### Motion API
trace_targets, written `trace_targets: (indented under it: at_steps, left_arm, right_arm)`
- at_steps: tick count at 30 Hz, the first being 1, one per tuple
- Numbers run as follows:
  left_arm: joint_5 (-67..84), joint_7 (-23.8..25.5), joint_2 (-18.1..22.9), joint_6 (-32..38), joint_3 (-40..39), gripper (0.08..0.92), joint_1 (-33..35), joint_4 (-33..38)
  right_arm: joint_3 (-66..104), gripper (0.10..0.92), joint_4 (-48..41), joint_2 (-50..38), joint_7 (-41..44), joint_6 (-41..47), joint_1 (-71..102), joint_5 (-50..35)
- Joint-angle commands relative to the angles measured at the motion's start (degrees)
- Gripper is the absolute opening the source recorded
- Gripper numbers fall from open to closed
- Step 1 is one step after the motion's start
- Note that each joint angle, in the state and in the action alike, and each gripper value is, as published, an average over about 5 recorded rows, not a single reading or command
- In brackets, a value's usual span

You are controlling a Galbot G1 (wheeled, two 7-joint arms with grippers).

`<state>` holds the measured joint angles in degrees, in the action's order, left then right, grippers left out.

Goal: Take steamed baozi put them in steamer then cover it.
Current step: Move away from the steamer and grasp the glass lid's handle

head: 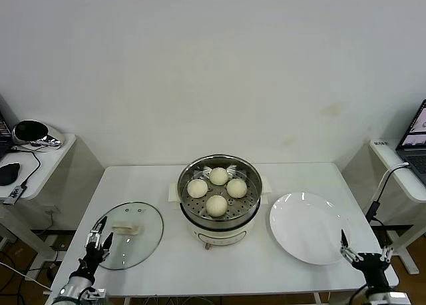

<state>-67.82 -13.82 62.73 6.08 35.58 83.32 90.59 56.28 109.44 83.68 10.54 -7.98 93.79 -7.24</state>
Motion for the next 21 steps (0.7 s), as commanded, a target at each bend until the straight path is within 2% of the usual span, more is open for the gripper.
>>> trace_targets:
  at_steps: [1, 21]
  left_arm:
    - [-6.63, 0.85, -1.09, 0.42, -3.87, 0.823, -6.46, -4.55]
    - [-4.7, 0.89, -0.2, 0.39, -7.66, 0.82, -13.92, -10.89]
  right_arm:
    - [1.79, 0.823, -0.33, 2.15, -0.84, -0.2, 2.0, 0.56]
    - [1.19, 0.823, -2.5, 2.63, -0.6, -1.13, 1.93, 2.55]
